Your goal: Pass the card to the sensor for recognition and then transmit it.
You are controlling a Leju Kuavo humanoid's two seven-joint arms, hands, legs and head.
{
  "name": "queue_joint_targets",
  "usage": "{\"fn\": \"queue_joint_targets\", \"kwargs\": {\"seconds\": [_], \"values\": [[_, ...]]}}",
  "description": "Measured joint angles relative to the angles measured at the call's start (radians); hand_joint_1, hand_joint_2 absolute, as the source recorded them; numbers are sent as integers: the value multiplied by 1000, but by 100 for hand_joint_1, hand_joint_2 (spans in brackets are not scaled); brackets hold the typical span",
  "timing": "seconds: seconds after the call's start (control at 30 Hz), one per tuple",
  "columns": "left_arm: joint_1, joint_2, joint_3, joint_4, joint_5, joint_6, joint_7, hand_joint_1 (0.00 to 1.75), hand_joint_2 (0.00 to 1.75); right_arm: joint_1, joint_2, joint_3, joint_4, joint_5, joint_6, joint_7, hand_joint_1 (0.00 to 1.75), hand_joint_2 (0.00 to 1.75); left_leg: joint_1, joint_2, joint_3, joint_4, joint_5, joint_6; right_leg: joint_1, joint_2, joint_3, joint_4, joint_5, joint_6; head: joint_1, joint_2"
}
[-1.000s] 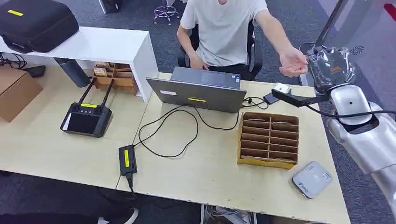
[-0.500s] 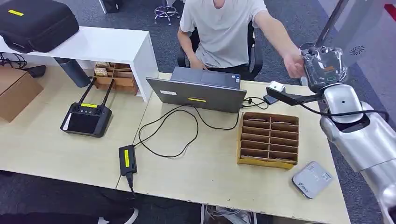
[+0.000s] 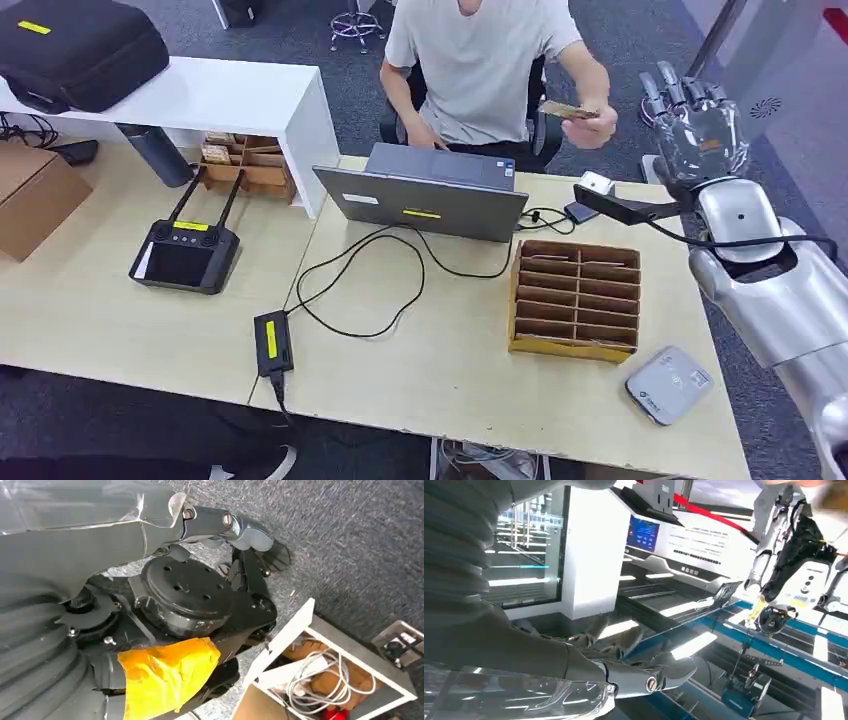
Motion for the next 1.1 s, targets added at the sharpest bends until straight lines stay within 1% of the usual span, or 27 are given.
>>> {"fn": "queue_joint_targets", "kwargs": {"seconds": [0.1, 0.13, 0.2, 0.27, 0.33, 0.47, 0.57, 0.7, 0.9, 0.97, 1.03, 1.1], "values": [[1, 0, -6, 0, -2, 0, 1, 0, 175, 2, 0, -3, 0, -6, 3, -3, 0, 175, 0, 0, 0, 0, 0, 0, 0, 0, 0, 0, 0, 0, 0, 0], [1, 0, -8, 0, -2, 0, 1, 0, 175, 1, -1, -4, 0, -13, 18, -8, 0, 175, 0, 0, 0, 0, 0, 0, 0, 0, 0, 0, 0, 0, 0, 0], [3, 0, -13, 0, 2, 4, 1, 0, 175, 4, -5, -5, -7, -34, 56, -19, 0, 175, 0, 0, 0, 0, 0, 0, 0, 0, 0, 0, 0, 0, 0, 0], [5, 0, -14, 0, 8, 7, 1, 0, 175, 5, -14, -4, -29, -77, 131, -31, 0, 175, 0, 0, 0, 0, 0, 0, 0, 0, 0, 0, 0, 0, 0, 0], [8, 0, -15, 0, 9, 8, 1, 0, 175, 11, -30, -4, -65, -119, 176, -37, 0, 175, 0, 0, 0, 0, 0, 0, 0, 0, 0, 0, 0, 0, 0, 0], [17, 0, -19, -4, 5, 0, 0, 0, 175, 36, -72, -4, -166, -190, 214, -43, 0, 175, 0, 0, 0, 0, 0, 0, 0, 0, -1, 0, 0, 0, 0, 0], [23, 0, -22, -10, 3, -5, -5, 0, 175, 66, -111, -4, -260, -238, 223, -44, 0, 175, 0, 0, 0, 0, 0, 0, 0, 0, -1, 0, 0, 0, 0, 0], [33, 0, -33, -18, 3, -4, -15, 0, 175, 121, -157, -13, -379, -285, 213, -40, 0, 175, 0, 0, -1, 0, 0, 0, 0, 0, -1, 0, 0, 0, 0, 0], [45, 0, -43, -27, -9, -10, -24, 0, 175, 194, -203, -40, -501, -325, 201, -40, 0, 175, 0, 0, 0, 0, 0, 0, 0, 0, -1, 0, 0, 0, 0, 0], [52, 0, -45, -32, -11, -38, -26, 0, 175, 223, -213, -50, -535, -333, 198, -43, 0, 175, 0, 0, 0, 0, 0, 0, 0, 0, -1, 0, 0, 0, 0, 0], [55, 5, -36, -37, -38, -132, -16, 0, 175, 255, -222, -56, -570, -340, 194, -44, 0, 175, 0, 0, 0, 0, 0, 0, 0, 0, -1, 0, 0, 0, 0, 0], [53, 5, -4, -39, -73, -204, -6, 0, 175, 286, -227, -62, -599, -342, 189, -48, 0, 175, 0, 0, 0, 0, 0, 0, 0, 1, -1, 0, 0, 0, 0, 0]]}}
